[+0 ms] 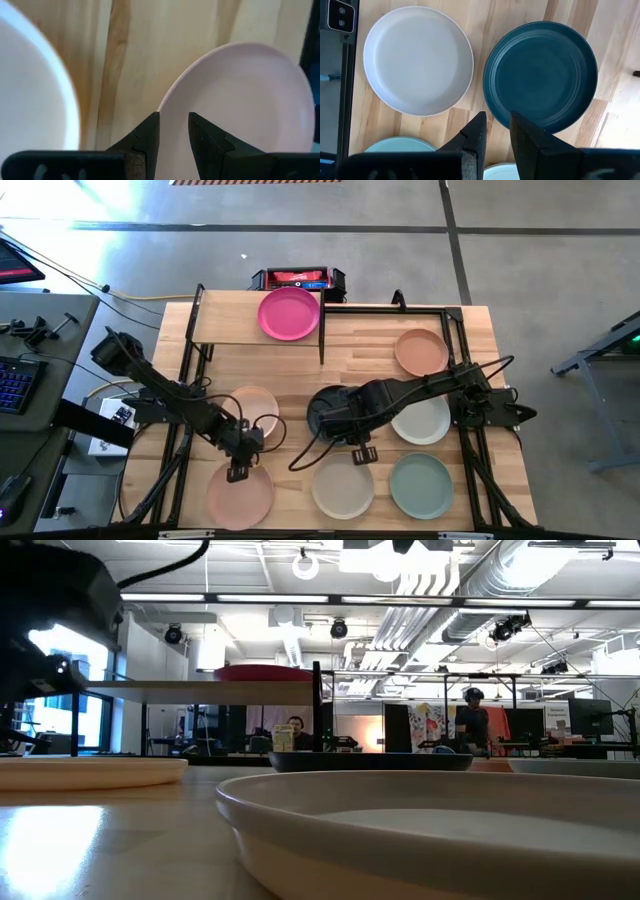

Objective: Place and stack plates onto a shelf
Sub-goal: Stack the brown plate on top of the pink plate on the shelf

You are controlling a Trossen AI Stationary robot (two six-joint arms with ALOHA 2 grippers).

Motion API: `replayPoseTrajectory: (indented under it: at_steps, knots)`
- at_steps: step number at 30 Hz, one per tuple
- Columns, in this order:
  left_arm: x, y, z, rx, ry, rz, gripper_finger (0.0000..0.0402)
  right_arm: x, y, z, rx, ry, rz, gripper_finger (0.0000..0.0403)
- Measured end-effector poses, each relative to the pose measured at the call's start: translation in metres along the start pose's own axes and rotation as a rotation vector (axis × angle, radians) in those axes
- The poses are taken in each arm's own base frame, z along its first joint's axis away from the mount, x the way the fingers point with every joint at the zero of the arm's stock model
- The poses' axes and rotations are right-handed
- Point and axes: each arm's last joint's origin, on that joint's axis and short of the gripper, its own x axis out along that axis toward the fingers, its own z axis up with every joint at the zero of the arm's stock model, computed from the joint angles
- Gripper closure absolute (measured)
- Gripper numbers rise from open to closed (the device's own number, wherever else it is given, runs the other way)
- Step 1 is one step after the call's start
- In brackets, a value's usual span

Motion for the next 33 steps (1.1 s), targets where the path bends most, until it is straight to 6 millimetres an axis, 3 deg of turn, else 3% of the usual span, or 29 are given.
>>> replayPoseTrajectory:
  at_steps: [15, 33]
  knots:
    - [0.002, 0.006, -0.005, 0.011, 0.055, 0.064, 0.0310, 0.000, 0.000, 0.001, -0.019, -0.007, 0.001, 0.0339]
    - [0.025, 0.008, -0.006, -0.005, 0.135, 0.099, 0.0310, 0.000, 0.000, 0.001, -0.023, -0.007, 0.001, 0.0339]
